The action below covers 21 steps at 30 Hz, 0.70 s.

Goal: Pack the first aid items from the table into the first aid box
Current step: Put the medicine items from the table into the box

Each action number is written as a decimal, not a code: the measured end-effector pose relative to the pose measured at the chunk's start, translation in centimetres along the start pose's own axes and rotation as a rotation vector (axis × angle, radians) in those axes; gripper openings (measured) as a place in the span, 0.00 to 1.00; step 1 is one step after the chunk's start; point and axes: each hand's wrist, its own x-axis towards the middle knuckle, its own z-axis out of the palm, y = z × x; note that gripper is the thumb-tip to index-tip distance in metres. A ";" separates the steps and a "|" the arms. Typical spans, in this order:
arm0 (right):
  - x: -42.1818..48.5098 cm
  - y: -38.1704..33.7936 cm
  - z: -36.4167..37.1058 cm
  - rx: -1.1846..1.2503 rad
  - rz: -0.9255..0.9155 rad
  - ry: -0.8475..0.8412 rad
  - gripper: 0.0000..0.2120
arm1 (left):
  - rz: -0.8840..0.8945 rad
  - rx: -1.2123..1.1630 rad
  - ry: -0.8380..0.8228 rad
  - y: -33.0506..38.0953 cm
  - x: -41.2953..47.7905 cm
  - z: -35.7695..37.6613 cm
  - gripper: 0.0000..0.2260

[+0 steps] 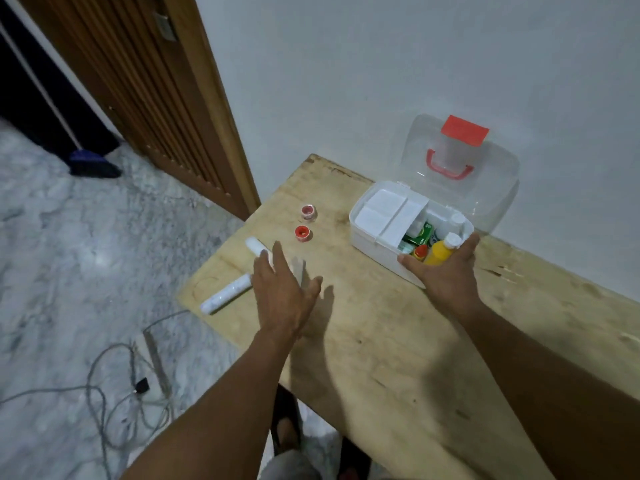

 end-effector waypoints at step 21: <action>0.0 0.1 -0.2 -0.033 -0.012 -0.065 0.69 | -0.191 0.520 -0.083 -4.6 -2.8 1.5 0.32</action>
